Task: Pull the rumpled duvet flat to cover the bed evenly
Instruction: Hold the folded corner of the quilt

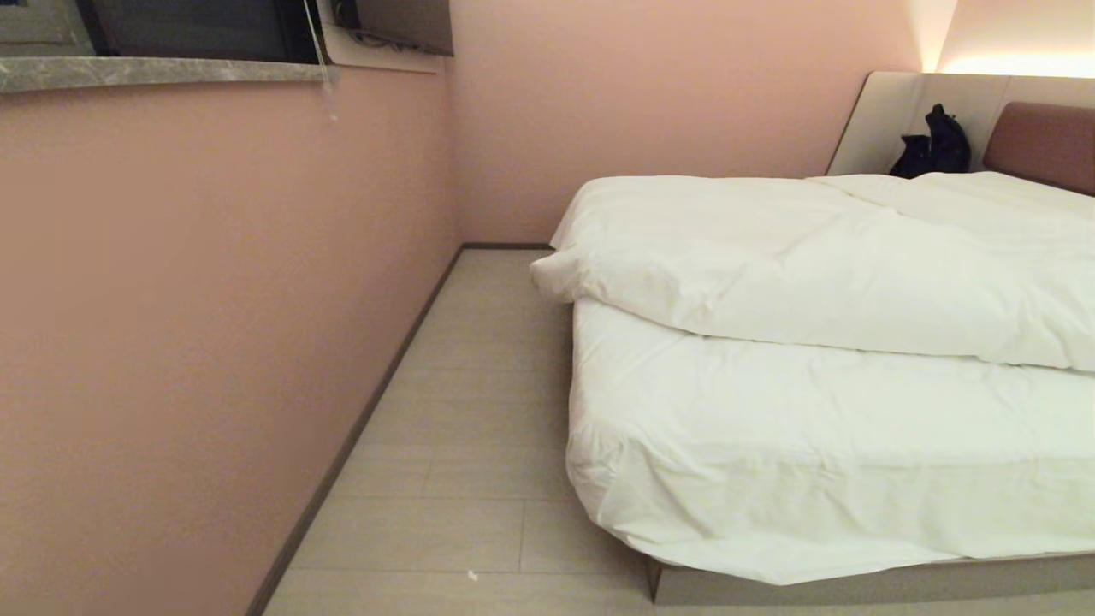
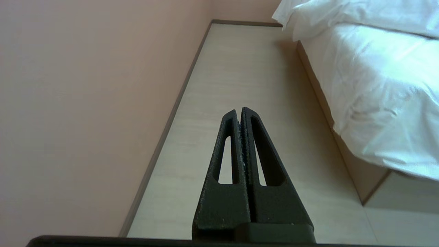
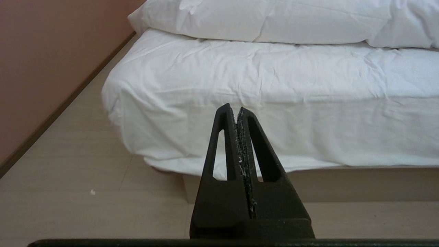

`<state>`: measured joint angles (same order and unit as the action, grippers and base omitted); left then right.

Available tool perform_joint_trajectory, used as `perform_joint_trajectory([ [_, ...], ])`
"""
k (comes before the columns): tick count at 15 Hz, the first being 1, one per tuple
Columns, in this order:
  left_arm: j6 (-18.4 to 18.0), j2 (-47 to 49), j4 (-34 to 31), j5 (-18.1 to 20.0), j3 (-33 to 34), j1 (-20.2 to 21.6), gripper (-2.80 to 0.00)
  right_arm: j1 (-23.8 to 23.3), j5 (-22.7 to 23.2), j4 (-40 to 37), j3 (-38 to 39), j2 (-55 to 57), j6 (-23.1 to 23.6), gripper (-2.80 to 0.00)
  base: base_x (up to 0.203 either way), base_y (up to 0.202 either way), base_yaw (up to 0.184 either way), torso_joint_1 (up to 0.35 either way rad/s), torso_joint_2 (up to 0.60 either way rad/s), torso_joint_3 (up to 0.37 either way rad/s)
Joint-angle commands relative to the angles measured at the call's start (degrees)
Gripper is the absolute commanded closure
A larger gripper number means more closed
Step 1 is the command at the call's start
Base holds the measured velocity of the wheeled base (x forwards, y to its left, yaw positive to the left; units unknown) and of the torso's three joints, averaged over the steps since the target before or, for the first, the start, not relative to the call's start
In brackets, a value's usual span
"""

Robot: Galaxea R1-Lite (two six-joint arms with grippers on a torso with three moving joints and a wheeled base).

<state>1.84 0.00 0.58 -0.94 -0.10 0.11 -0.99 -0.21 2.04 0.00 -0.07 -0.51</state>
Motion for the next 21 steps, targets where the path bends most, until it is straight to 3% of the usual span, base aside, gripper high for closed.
perform_joint_trajectory([
  [1, 0.00, 0.00, 0.04, -0.03, 0.01, -0.01, 0.00, 0.02, 0.03, -0.01, 0.00, 0.07, -0.02, 0.00, 0.196, 0.000, 0.000, 0.001, 0.01, -0.001],
  [8, 0.18, 0.00, 0.12, -0.03, 0.01, 0.00, 0.00, 0.02, -0.06, -0.01, 0.00, 0.07, -0.02, 0.00, 0.184, 0.000, -0.001, 0.004, 0.00, 0.002],
  [21, 0.18, 0.00, 0.12, -0.03, 0.01, 0.07, 0.00, 0.02, 0.00, 0.07, 0.00, 0.07, -0.02, 0.00, 0.000, 0.000, 0.000, 0.000, 0.00, 0.000],
])
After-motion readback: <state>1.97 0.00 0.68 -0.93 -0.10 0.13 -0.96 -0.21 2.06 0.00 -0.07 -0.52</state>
